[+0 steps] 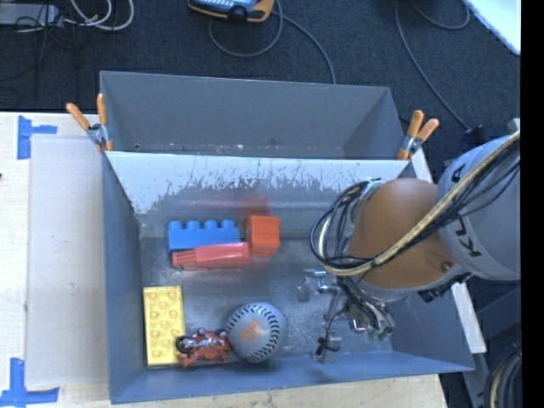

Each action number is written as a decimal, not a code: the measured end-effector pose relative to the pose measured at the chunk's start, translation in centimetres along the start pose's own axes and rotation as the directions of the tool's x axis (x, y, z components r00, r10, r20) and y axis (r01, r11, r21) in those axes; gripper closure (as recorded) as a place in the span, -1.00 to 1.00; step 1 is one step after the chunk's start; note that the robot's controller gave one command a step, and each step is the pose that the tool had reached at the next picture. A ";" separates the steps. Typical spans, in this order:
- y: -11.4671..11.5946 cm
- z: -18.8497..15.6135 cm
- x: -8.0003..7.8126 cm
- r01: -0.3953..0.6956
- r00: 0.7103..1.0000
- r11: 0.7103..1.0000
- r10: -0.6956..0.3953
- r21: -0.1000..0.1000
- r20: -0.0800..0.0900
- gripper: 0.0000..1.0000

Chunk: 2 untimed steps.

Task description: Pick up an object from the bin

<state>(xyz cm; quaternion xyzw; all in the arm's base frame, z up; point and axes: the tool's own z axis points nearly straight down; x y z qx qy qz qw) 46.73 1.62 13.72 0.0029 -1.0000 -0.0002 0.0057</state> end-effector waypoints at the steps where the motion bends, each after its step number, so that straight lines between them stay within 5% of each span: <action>1: 0.0 -0.2 -0.1 0.000 1.000 1.000 0.000 0.000 0.003 -1.00; 2: 1.7 -2.0 -0.7 0.057 0.998 0.998 -0.056 0.002 -0.001 -1.00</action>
Offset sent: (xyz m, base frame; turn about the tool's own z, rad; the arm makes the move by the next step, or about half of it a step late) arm 0.0190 0.0507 0.0522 -0.1723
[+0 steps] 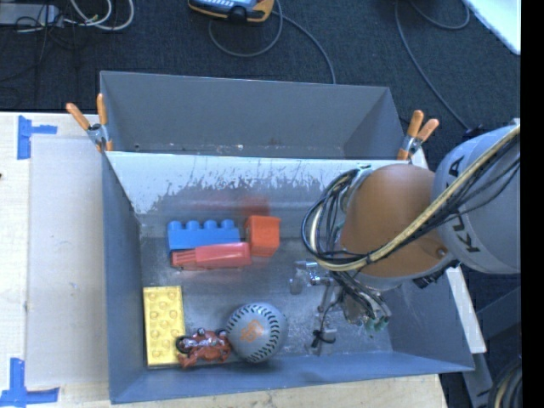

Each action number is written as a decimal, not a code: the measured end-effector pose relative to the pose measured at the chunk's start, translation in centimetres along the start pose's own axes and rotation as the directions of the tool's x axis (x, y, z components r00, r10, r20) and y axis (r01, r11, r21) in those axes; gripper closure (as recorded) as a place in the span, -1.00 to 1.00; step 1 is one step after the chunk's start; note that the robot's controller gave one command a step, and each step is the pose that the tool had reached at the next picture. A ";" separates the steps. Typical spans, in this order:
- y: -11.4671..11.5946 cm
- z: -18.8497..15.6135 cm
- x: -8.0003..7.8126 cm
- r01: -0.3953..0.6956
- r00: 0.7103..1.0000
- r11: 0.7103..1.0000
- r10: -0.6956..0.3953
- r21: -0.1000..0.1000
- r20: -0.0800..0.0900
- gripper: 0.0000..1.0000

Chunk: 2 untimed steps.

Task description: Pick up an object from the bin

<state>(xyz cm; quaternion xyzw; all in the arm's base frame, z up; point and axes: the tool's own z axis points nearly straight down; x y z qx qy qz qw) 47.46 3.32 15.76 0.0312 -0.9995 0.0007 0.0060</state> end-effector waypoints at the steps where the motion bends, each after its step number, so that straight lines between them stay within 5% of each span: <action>1: 2.6 0.4 -0.4 0.021 1.000 1.000 -0.021 -0.003 0.011 -1.00; 2: 3.6 3.5 -2.0 -0.077 0.997 0.997 0.077 -0.001 0.001 -1.00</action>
Offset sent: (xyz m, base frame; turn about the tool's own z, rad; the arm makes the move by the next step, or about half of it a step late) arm 0.0473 0.0494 -0.0749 -0.1622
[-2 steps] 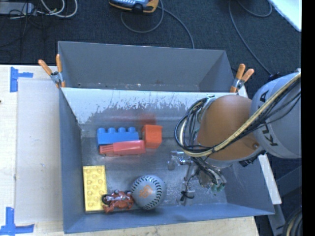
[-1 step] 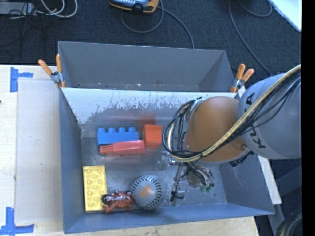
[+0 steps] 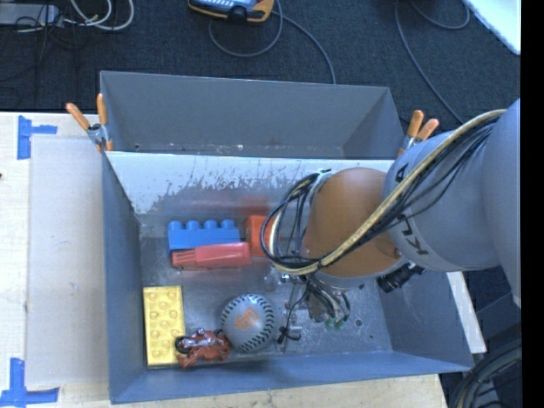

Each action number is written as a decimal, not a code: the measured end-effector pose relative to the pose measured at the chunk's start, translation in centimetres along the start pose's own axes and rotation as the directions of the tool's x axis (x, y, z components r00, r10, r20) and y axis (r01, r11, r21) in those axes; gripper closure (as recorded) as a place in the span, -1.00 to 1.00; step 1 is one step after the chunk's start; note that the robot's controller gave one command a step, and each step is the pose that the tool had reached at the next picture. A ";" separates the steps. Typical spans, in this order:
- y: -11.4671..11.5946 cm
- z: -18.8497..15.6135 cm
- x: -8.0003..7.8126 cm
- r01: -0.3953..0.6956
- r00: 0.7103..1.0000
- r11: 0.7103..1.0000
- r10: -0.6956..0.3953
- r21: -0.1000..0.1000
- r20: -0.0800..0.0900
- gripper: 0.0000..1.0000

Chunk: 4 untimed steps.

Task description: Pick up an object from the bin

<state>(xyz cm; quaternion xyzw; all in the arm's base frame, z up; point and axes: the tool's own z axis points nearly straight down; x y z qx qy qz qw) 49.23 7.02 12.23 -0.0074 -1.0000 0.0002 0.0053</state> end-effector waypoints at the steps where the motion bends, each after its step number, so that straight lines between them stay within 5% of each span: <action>1: 6.2 2.5 -1.7 0.238 0.971 0.971 -0.238 0.000 0.011 1.00; 2: 6.2 2.5 -1.7 0.237 0.971 0.971 -0.237 0.000 0.011 1.00; 4: 5.6 -7.4 -1.5 0.213 0.977 0.977 -0.213 0.000 0.005 1.00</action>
Offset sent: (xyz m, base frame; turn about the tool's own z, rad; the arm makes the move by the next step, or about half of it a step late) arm 0.0000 0.0000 0.0000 0.0000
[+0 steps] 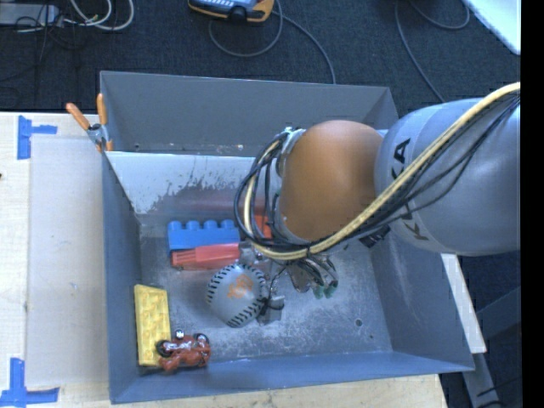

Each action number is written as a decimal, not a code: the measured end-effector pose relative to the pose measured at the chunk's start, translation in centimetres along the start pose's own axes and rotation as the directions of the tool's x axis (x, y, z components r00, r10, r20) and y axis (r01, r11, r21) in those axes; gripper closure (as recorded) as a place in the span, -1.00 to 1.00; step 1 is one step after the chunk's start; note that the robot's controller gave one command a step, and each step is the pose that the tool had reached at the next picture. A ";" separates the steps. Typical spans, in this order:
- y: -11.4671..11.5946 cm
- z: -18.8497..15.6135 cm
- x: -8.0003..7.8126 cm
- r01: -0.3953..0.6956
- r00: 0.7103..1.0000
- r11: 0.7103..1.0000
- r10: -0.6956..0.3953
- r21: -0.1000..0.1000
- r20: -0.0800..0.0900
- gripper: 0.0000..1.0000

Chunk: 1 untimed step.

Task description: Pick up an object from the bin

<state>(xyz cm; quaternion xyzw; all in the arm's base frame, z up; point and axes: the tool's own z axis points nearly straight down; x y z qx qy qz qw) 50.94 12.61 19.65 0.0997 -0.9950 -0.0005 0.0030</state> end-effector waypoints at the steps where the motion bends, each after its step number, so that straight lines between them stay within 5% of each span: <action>1: 2.1 -6.0 0.1 0.007 1.000 1.000 -0.007 0.000 -0.005 1.00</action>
Offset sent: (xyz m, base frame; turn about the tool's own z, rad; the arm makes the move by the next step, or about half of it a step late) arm -0.0200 0.0020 0.1223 0.0048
